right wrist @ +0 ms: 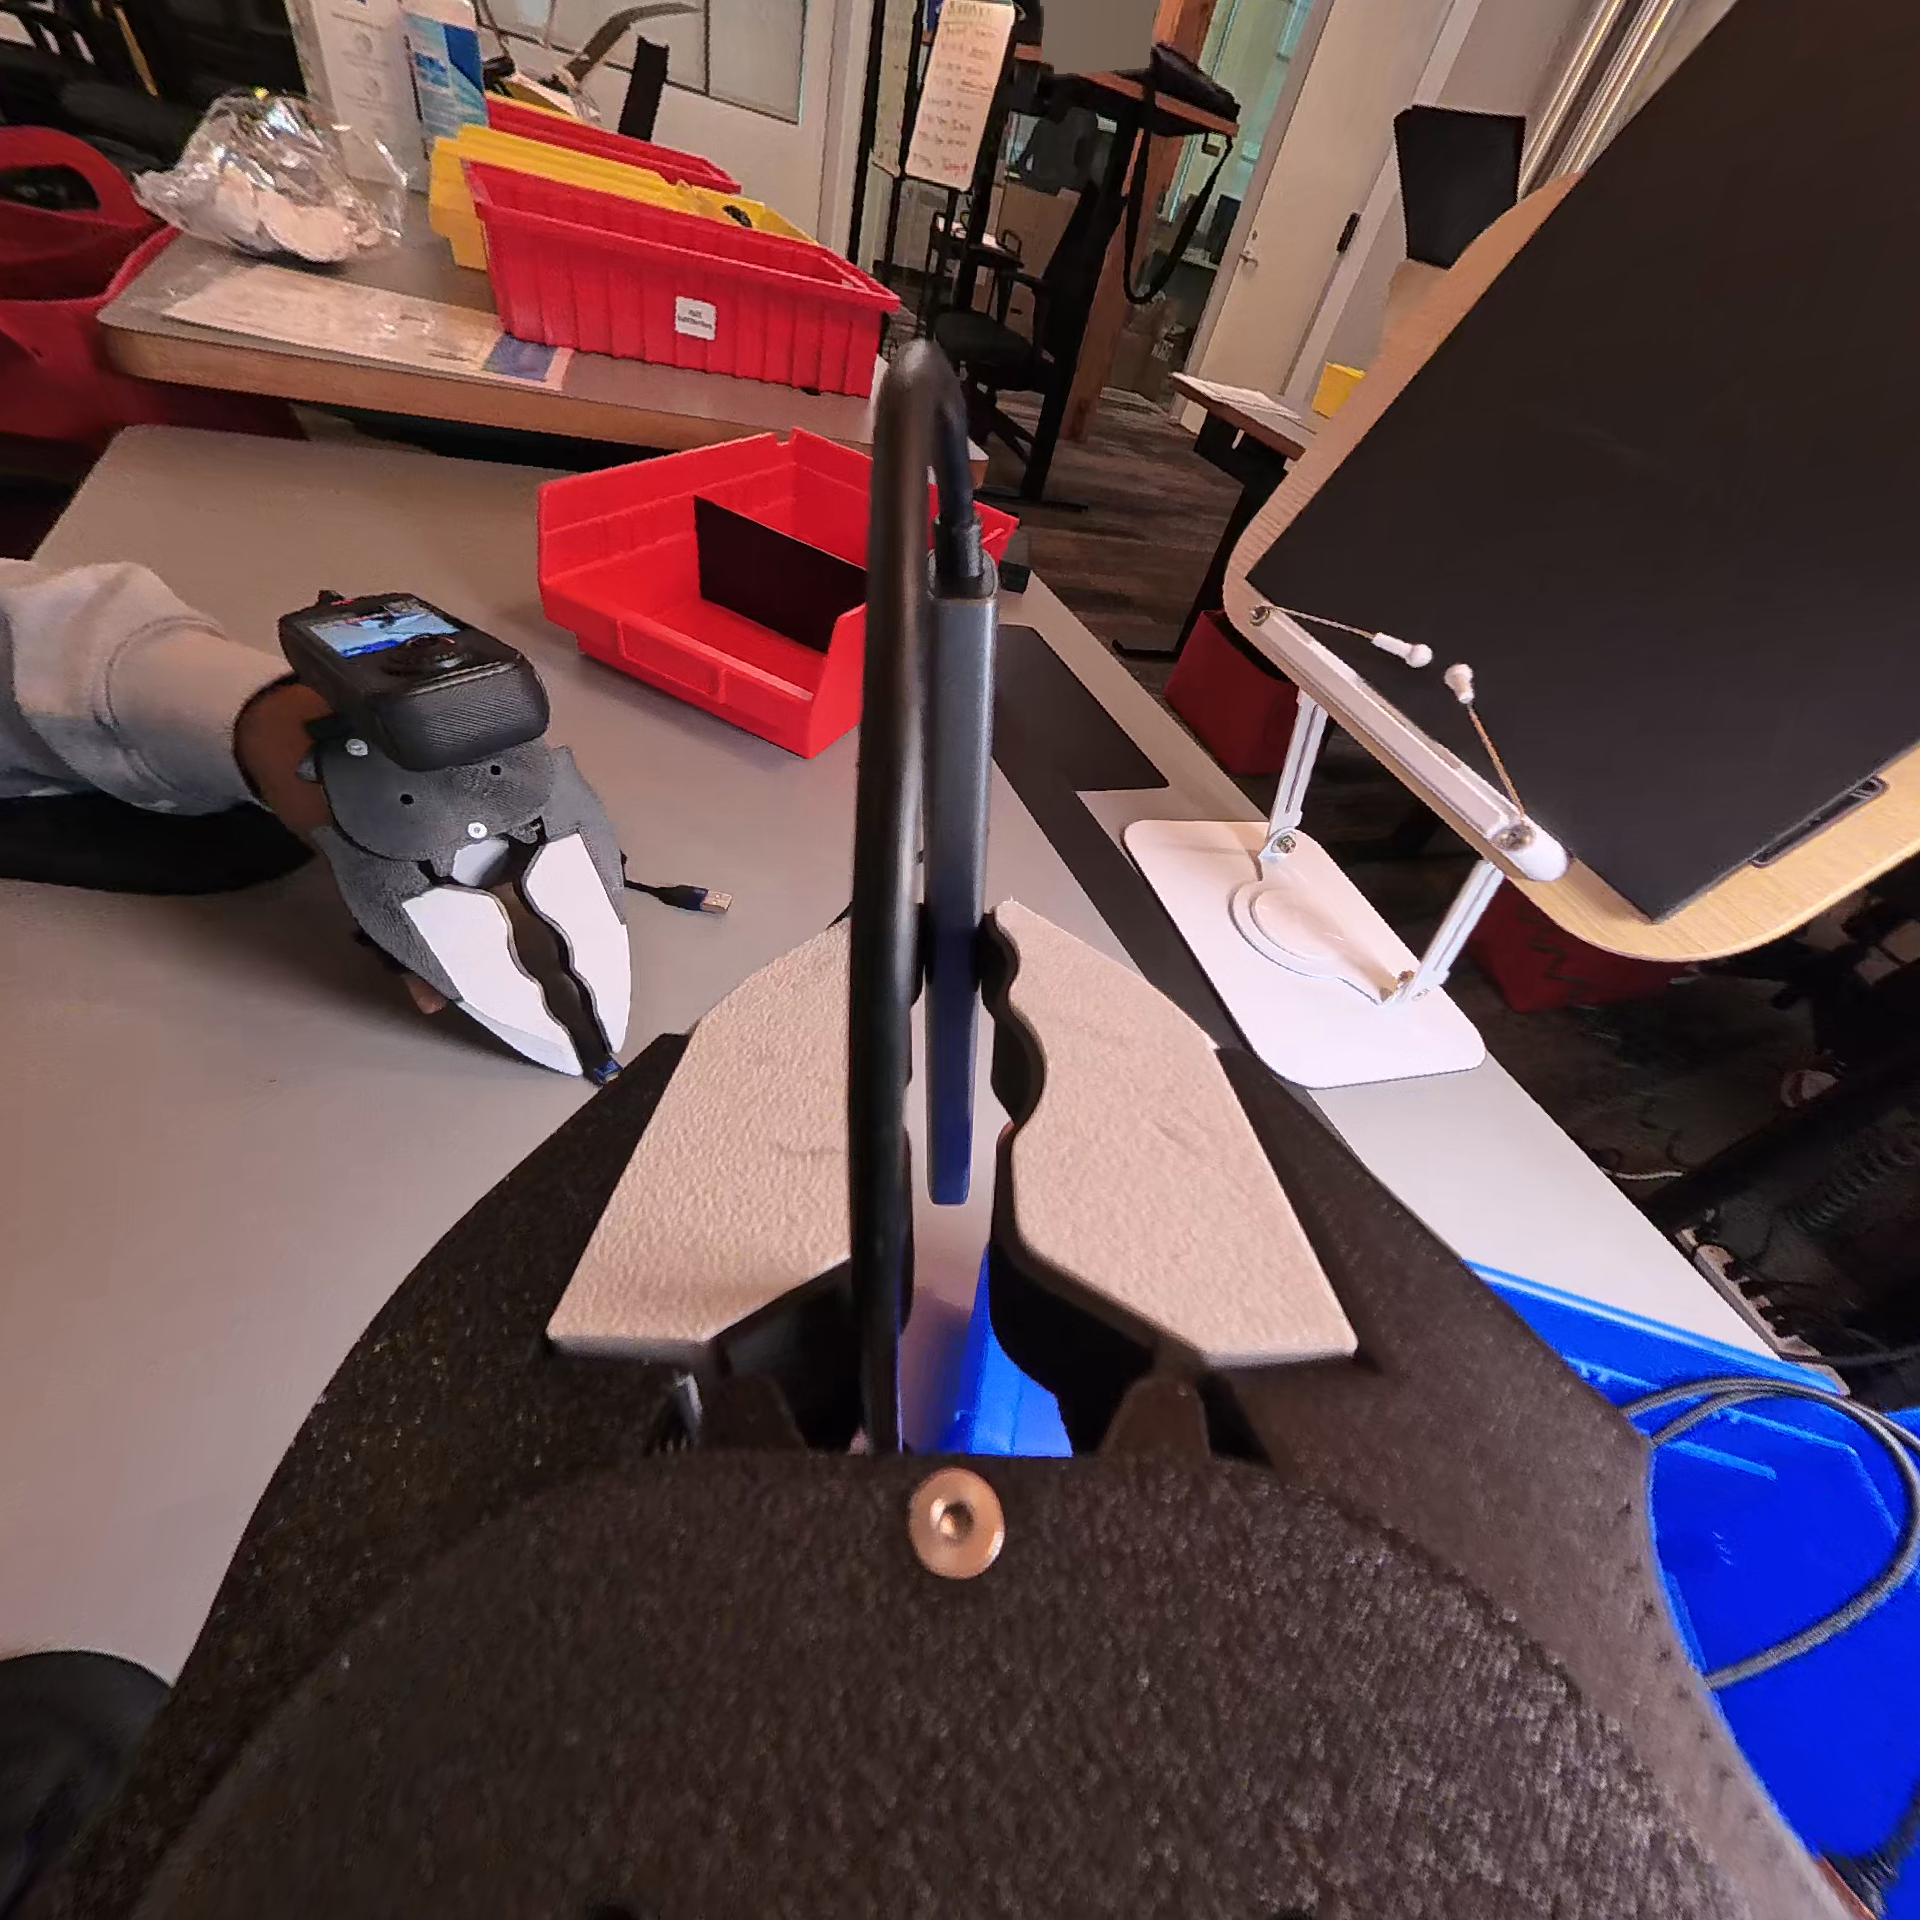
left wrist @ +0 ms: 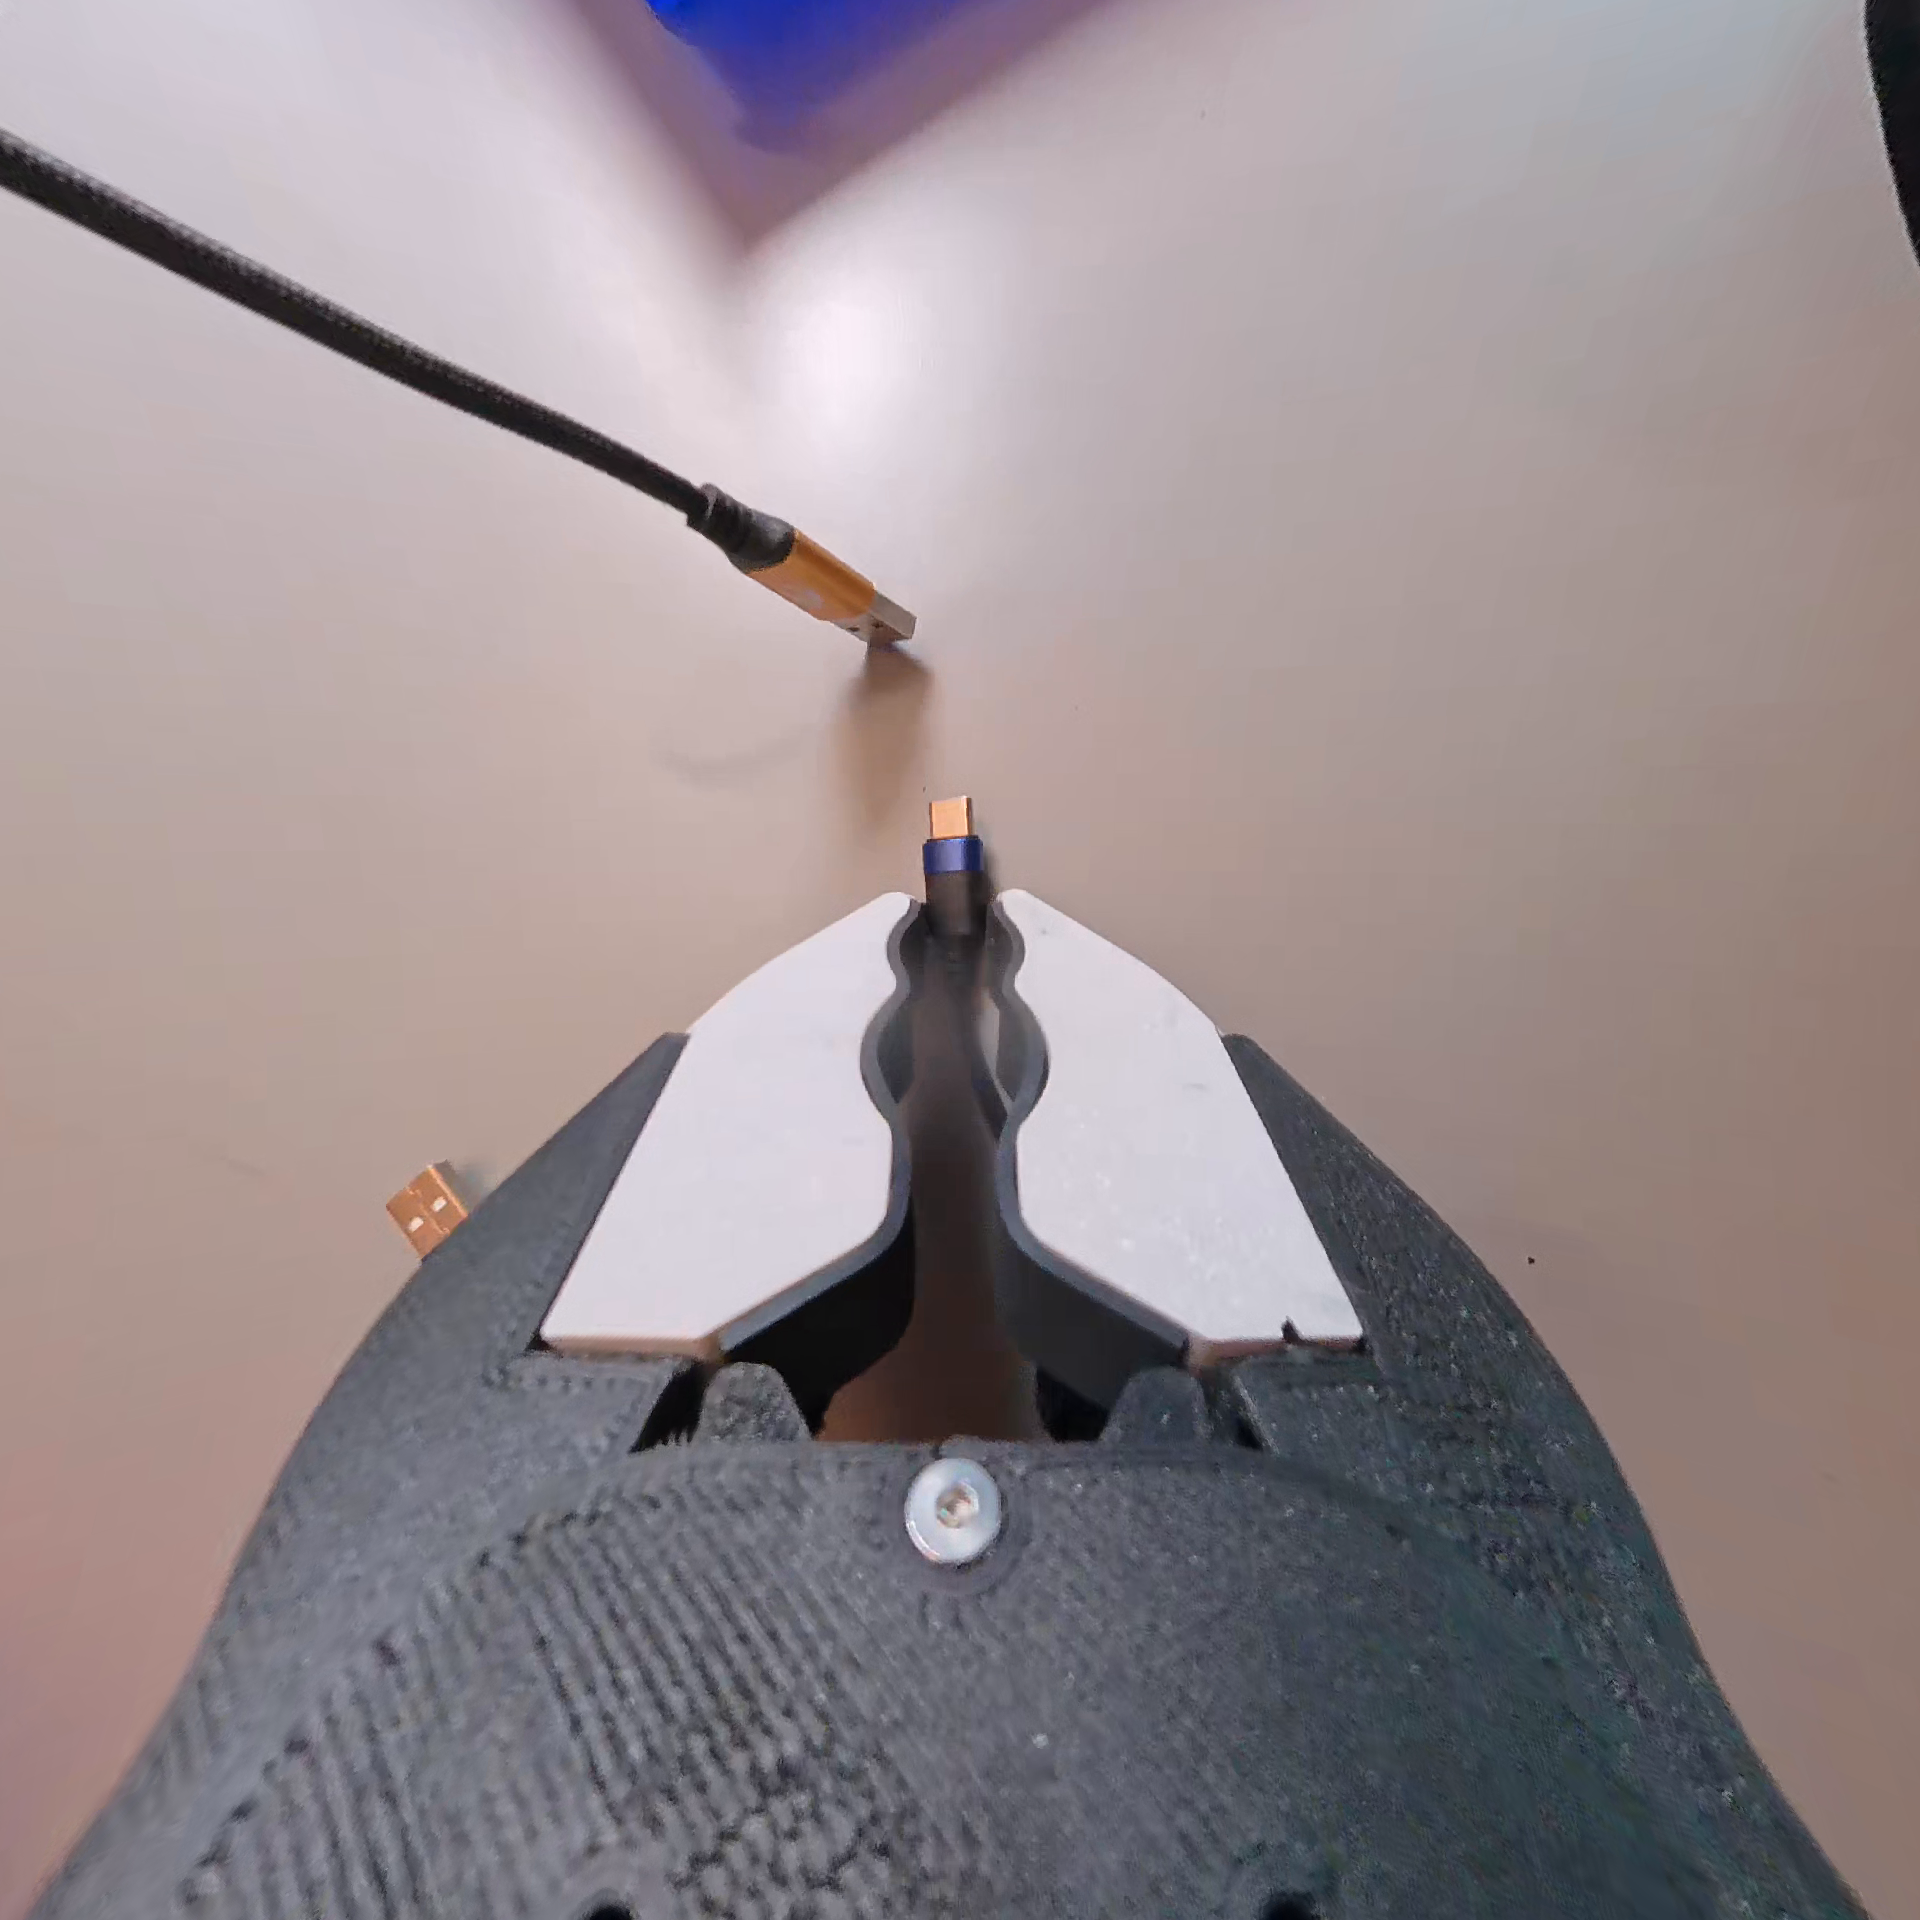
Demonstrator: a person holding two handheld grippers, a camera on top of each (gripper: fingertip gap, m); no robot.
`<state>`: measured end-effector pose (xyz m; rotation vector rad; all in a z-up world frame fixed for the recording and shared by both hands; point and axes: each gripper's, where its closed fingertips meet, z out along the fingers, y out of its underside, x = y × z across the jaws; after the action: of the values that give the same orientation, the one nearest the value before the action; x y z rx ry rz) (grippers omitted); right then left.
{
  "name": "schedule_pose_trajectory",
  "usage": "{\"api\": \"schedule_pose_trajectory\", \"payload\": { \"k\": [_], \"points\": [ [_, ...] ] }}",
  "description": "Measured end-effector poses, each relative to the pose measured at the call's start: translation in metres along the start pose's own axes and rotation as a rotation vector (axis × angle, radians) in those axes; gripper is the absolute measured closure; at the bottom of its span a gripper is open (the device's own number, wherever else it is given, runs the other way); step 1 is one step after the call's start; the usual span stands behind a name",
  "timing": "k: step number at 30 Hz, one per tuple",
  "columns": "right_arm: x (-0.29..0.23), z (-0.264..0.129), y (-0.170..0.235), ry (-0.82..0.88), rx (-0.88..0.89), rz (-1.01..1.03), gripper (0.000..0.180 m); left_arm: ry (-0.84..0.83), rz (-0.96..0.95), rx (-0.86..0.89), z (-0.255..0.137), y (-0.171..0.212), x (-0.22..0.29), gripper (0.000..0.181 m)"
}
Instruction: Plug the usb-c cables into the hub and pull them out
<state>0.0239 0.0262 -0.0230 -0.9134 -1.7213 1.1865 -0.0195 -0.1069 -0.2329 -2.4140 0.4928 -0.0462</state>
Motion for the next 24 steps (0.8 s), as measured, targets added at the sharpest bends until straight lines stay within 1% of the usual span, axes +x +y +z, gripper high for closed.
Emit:
{"api": "schedule_pose_trajectory", "payload": {
  "k": [1, 3, 5, 7, 11, 13, 16, 18, 20, 24],
  "points": [
    [-0.001, 0.001, -0.001, -0.004, 0.0, -0.002, 0.17, 0.002, 0.003, 0.004, 0.0, 0.0, 0.0, 0.17],
    [-0.005, 0.002, -0.002, -0.015, -0.001, -0.007, 0.17, 0.012, 0.0, 0.008, 0.0, -0.001, -0.002, 0.17],
    [-0.008, 0.003, -0.003, -0.025, -0.009, -0.016, 0.17, 0.058, -0.002, 0.011, -0.003, 0.001, -0.002, 0.17],
    [-0.013, 0.002, -0.004, -0.045, -0.013, -0.024, 0.17, 0.136, -0.044, 0.072, -0.019, -0.006, -0.003, 0.17],
    [-0.025, 0.003, -0.004, -0.121, -0.015, -0.024, 0.171, 0.349, -0.161, 0.299, -0.086, -0.047, -0.006, 0.17],
    [-0.034, 0.007, -0.004, -0.171, -0.015, -0.018, 0.171, 0.462, -0.165, 0.358, -0.117, -0.067, -0.003, 0.17],
    [-0.057, 0.011, -0.004, -0.306, -0.006, 0.005, 0.171, 0.641, -0.141, 0.421, -0.15, -0.101, 0.007, 0.17],
    [-0.074, 0.012, -0.006, -0.411, 0.002, 0.026, 0.171, 0.756, -0.113, 0.42, -0.157, -0.116, 0.016, 0.17],
    [-0.091, 0.012, -0.006, -0.516, 0.001, 0.049, 0.171, 0.859, -0.102, 0.404, -0.154, -0.126, 0.023, 0.17],
    [-0.115, 0.016, 0.003, -0.655, -0.053, 0.075, 0.17, 1.062, -0.13, 0.357, -0.137, -0.126, 0.039, 0.17]
  ]
}}
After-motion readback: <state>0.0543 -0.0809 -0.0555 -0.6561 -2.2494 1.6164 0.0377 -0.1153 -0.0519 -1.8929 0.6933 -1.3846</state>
